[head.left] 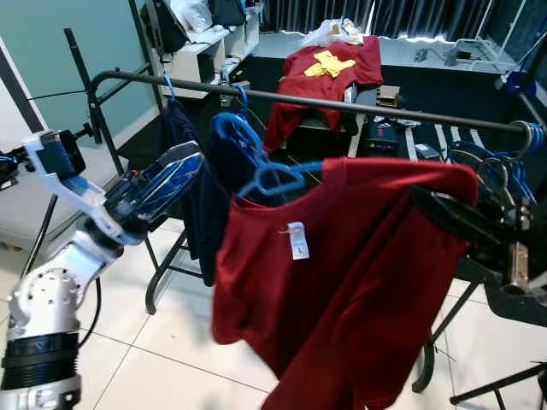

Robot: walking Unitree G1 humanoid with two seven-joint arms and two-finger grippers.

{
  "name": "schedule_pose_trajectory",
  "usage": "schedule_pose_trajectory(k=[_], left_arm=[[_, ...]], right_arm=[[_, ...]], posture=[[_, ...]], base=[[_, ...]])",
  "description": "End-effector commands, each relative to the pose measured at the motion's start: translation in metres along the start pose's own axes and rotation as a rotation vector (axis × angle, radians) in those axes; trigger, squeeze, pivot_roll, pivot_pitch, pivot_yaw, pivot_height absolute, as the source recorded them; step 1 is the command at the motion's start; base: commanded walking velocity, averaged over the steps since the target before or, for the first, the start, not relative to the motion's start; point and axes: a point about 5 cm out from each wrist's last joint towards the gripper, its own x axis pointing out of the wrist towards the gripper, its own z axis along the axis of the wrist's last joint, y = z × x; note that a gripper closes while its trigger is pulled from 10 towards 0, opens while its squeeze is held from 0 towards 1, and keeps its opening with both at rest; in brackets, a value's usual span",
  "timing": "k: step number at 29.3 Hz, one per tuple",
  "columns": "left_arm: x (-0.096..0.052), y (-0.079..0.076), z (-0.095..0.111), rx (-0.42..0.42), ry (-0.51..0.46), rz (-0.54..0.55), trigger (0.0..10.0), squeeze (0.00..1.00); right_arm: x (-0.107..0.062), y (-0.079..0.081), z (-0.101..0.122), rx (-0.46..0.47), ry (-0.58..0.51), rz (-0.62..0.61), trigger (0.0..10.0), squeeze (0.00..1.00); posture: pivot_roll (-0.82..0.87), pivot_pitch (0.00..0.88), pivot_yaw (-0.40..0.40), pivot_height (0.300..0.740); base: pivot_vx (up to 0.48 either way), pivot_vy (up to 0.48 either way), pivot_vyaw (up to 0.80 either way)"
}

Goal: Hang hanger

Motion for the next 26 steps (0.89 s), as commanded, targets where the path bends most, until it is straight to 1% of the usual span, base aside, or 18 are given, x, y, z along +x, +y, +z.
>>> schedule_pose_trajectory(k=[1, 2, 6, 7, 11, 13, 15, 16, 17, 18, 19, 20, 22, 23, 24, 25, 26], left_arm=[[-0.006, -0.007, 0.004, -0.018, 0.006, -0.075, 10.0, 0.00], [-0.010, -0.011, 0.004, -0.026, 0.018, -0.108, 10.0, 0.00], [-0.014, -0.013, 0.004, -0.037, 0.026, -0.125, 10.0, 0.00], [-0.015, -0.012, 0.000, -0.039, 0.040, -0.114, 10.0, 0.00], [-0.018, -0.010, -0.005, -0.047, 0.051, -0.102, 10.0, 0.00], [-0.018, -0.008, -0.005, -0.055, 0.044, -0.103, 10.0, 0.00], [-0.016, -0.006, -0.003, -0.042, 0.029, -0.100, 10.0, 0.00], [-0.015, -0.003, 0.000, -0.029, 0.022, -0.098, 10.0, 0.00], [-0.013, 0.005, 0.002, 0.016, 0.022, -0.060, 10.0, 0.00], [-0.013, 0.005, 0.002, 0.016, 0.022, -0.060, 10.0, 0.00], [-0.012, 0.010, 0.003, 0.048, 0.026, -0.033, 10.0, 0.00], [-0.012, 0.018, 0.004, 0.088, 0.020, 0.019, 10.0, 0.00], [-0.012, 0.018, 0.004, 0.088, 0.020, 0.019, 10.0, 0.00], [-0.013, 0.027, 0.008, 0.133, 0.000, 0.077, 10.0, 0.00], [-0.013, 0.027, 0.008, 0.133, 0.000, 0.077, 10.0, 0.00], [-0.014, 0.036, 0.014, 0.175, -0.045, 0.147, 10.0, 0.00], [-0.015, 0.042, 0.018, 0.200, -0.077, 0.194, 10.0, 0.00]], right_arm=[[0.007, 0.006, 0.002, 0.022, -0.031, 0.056, 0.0, 0.00], [0.010, 0.007, 0.003, 0.041, -0.048, 0.081, 0.0, 0.00], [0.012, 0.010, 0.004, 0.063, -0.061, 0.099, 0.0, 0.00], [0.011, 0.010, 0.005, 0.071, -0.064, 0.100, 0.0, 0.00], [0.011, 0.011, 0.004, 0.090, -0.053, 0.097, 0.0, 0.00], [0.011, 0.012, 0.003, 0.098, -0.045, 0.096, 0.0, 0.00], [0.010, 0.013, 0.002, 0.105, -0.036, 0.096, 0.0, 0.00], [0.010, 0.014, 0.002, 0.111, -0.031, 0.097, 0.0, 0.00], [0.009, 0.015, 0.002, 0.114, -0.027, 0.096, 0.0, 0.00], [0.009, 0.015, 0.002, 0.114, -0.027, 0.096, 0.0, 0.00], [0.008, 0.016, 0.003, 0.115, -0.026, 0.096, 0.0, 0.00], [0.007, 0.016, 0.004, 0.117, -0.027, 0.095, 0.0, 0.00], [0.007, 0.016, 0.004, 0.117, -0.027, 0.095, 0.0, 0.00], [0.007, 0.017, 0.004, 0.117, -0.025, 0.094, 0.0, 0.00], [0.007, 0.017, 0.004, 0.117, -0.025, 0.094, 0.0, 0.00], [0.006, 0.017, 0.002, 0.122, -0.014, 0.089, 0.0, 0.00], [0.006, 0.017, 0.000, 0.125, -0.006, 0.086, 0.0, 0.00]], posture=[[0.00, 0.038, 0.022, 0.740], [0.01, 0.038, 0.018, 0.740], [0.01, 0.038, 0.017, 0.740], [0.00, 0.038, 0.017, 0.740], [-0.01, 0.038, 0.024, 0.740], [-0.01, 0.038, 0.028, 0.740], [-0.01, 0.036, 0.030, 0.740], [-0.01, 0.036, 0.031, 0.740], [-0.02, 0.033, 0.037, 0.740], [-0.02, 0.033, 0.037, 0.740], [-0.02, 0.033, 0.038, 0.740], [-0.02, 0.032, 0.039, 0.740], [-0.02, 0.032, 0.039, 0.740], [-0.03, 0.030, 0.042, 0.740], [-0.03, 0.030, 0.042, 0.740], [-0.03, 0.030, 0.042, 0.740], [-0.03, 0.030, 0.042, 0.740]], base=[[0.000, 0.000, 0.00], [0.000, 0.000, 0.00], [0.000, 0.000, 0.00], [0.000, 0.000, 0.00], [0.000, 0.000, 0.00], [0.000, 0.000, 0.00], [0.000, 0.000, 0.00], [0.000, 0.000, 0.00], [0.000, 0.000, 0.00], [0.000, 0.000, 0.00], [0.000, 0.000, 0.00], [0.000, 0.000, 0.00], [0.000, 0.000, 0.00], [0.000, 0.000, 0.00], [0.000, 0.000, 0.00], [0.000, 0.000, 0.00], [0.000, 0.000, 0.00]])
